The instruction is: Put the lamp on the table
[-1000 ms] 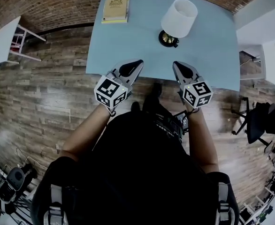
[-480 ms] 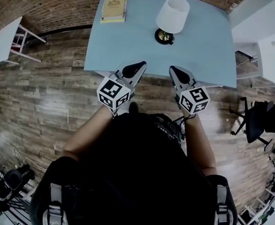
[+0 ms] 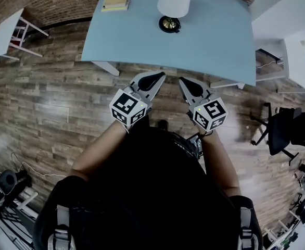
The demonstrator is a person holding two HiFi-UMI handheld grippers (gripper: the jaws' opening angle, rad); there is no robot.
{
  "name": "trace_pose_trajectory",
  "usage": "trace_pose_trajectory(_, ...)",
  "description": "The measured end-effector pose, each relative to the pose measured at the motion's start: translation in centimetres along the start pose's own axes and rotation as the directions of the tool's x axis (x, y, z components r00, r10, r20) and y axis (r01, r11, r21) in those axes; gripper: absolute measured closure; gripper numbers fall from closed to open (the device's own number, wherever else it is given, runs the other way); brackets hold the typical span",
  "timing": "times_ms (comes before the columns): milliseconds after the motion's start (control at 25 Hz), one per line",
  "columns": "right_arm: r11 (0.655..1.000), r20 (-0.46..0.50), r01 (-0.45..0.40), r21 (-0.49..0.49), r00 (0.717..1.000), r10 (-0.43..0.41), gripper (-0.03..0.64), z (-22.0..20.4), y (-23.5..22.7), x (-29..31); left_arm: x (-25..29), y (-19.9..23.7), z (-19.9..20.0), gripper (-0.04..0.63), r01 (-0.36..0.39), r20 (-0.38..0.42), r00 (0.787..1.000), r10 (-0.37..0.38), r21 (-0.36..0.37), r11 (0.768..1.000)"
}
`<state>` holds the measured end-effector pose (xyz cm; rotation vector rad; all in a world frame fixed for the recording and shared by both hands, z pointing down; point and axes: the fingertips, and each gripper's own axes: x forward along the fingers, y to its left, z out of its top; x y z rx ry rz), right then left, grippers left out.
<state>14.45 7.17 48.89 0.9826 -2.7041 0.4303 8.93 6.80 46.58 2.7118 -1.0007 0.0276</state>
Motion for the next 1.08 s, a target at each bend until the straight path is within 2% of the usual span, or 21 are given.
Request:
trace_pose_trajectory(440, 0.998, 0.004, -0.032, -0.062, 0.999, 0.033, 0.603, -1.4, 1.6, -5.5, 0.3, -7.8, -2.0, 0.586, 0.010, -0.017, 1.000, -0.010, 0.020, 1.000)
trace_pose_trajectory(1080, 0.998, 0.022, -0.028, -0.059, 0.999, 0.029, 0.603, -1.9, 2.3, -8.4, -0.4, -10.4, -1.8, 0.586, -0.014, -0.008, 1.000, 0.014, 0.034, 0.999)
